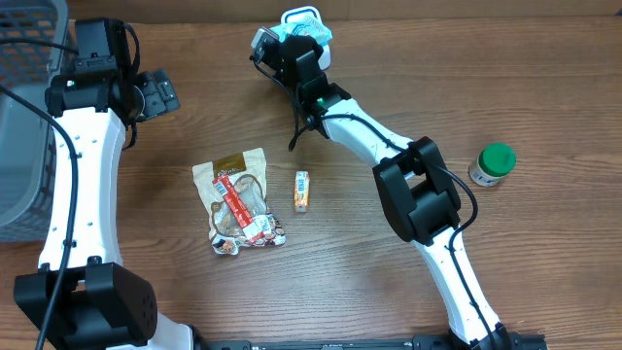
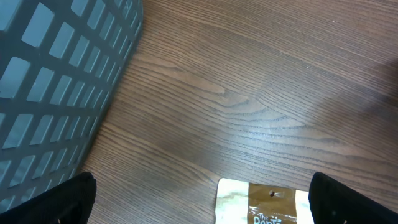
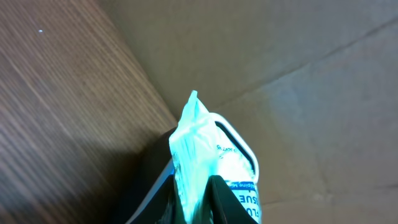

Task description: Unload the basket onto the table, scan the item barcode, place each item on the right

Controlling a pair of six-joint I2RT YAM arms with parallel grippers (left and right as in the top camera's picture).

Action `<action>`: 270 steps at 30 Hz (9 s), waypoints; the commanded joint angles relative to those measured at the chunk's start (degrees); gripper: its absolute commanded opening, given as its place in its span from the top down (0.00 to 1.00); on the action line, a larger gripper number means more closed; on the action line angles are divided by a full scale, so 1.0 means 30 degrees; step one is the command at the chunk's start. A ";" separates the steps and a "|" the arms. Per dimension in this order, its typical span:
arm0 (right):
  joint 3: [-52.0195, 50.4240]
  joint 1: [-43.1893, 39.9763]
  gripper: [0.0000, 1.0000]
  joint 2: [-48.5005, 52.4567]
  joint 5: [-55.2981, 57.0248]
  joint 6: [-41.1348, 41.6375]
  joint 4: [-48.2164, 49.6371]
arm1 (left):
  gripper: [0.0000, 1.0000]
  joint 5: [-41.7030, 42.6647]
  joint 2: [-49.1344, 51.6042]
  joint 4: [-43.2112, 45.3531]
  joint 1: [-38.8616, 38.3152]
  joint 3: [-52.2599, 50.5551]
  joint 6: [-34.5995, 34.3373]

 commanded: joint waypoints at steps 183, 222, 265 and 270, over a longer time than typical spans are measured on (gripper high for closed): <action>-0.8575 0.4947 0.64 -0.6827 -0.0605 2.7161 -1.9045 | 0.00 0.0080 -0.0211 0.0036 -0.0007 0.0270 -0.0393; 0.8058 -0.4940 0.96 -0.7752 -1.9620 2.5609 -2.0254 | 0.00 0.0080 -0.0211 0.0036 -0.0007 0.0270 -0.0393; 0.8043 -0.5850 0.96 0.3490 -1.9016 3.4082 -0.3286 | 0.00 0.0080 -0.0211 0.0036 -0.0007 0.0270 -0.0393; 0.8043 -0.5843 0.96 0.4226 -1.9183 3.4068 -0.3024 | 0.00 0.0080 -0.0211 0.0036 -0.0007 0.0270 -0.0393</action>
